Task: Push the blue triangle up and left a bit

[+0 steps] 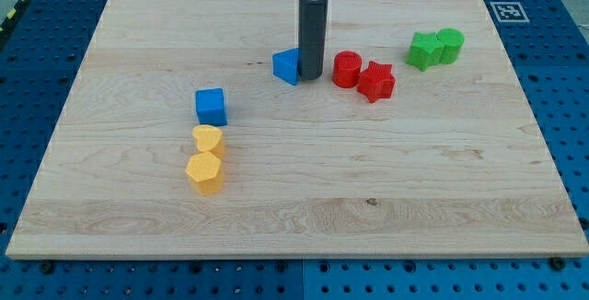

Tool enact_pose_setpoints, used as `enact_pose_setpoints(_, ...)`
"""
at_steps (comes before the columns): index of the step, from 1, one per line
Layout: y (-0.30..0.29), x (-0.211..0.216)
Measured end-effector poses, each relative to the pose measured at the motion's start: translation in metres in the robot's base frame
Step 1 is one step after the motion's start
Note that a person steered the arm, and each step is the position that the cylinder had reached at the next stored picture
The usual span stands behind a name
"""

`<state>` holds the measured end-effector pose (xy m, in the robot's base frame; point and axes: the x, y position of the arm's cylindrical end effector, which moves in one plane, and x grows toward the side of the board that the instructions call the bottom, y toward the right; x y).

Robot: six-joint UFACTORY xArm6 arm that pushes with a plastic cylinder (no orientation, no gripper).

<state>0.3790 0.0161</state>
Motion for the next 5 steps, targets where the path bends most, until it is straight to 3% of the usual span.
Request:
enact_pose_setpoints(2, -0.008, -0.026)
enact_pose_setpoints(5, -0.036, -0.009)
